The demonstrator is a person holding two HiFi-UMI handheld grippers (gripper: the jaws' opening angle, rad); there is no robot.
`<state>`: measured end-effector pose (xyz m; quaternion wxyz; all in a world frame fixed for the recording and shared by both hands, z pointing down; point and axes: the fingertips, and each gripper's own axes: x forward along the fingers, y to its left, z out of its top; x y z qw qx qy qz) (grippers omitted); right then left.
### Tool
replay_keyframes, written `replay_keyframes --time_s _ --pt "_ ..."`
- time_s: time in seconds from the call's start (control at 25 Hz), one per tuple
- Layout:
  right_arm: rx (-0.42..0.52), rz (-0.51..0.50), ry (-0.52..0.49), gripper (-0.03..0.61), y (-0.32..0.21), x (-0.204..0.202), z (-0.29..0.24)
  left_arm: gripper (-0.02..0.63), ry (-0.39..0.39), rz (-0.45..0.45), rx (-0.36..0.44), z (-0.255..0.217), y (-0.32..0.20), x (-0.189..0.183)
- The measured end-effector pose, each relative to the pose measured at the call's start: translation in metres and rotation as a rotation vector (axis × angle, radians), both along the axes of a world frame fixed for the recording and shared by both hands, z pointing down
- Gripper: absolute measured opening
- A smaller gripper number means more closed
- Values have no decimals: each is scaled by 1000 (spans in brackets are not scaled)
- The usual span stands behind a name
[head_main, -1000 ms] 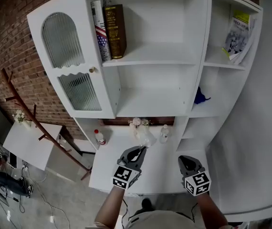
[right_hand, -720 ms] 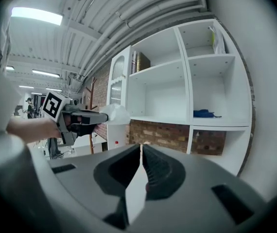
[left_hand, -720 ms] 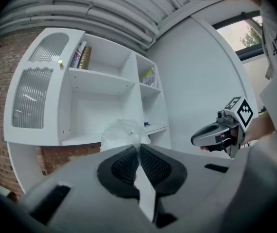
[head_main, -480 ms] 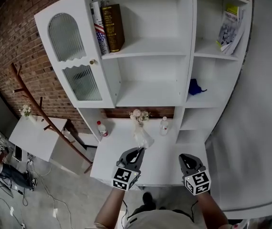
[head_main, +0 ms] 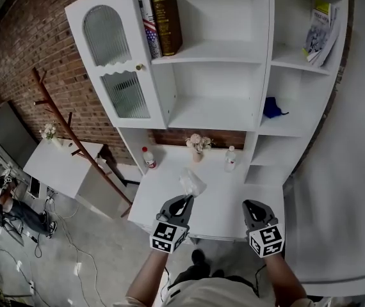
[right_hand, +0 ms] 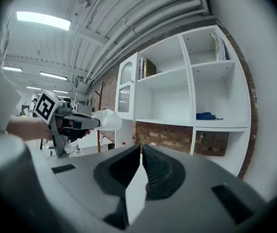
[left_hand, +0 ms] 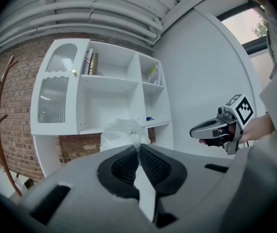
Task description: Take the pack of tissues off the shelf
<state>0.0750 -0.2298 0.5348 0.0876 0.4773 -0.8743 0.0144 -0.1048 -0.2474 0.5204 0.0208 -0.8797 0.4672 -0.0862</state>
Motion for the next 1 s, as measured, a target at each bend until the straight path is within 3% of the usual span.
replay_keyframes --time_s 0.48,0.8,1.0 --pt "16 -9 -17 34 -15 -34 -8 29 -22 1 -18 8 2 -24" --pt "14 35 -43 34 -25 -54 -18 29 4 8 -42 6 -8 -57" --pt "2 71 -46 34 -28 -53 -14 29 59 -26 -50 10 -18 -76"
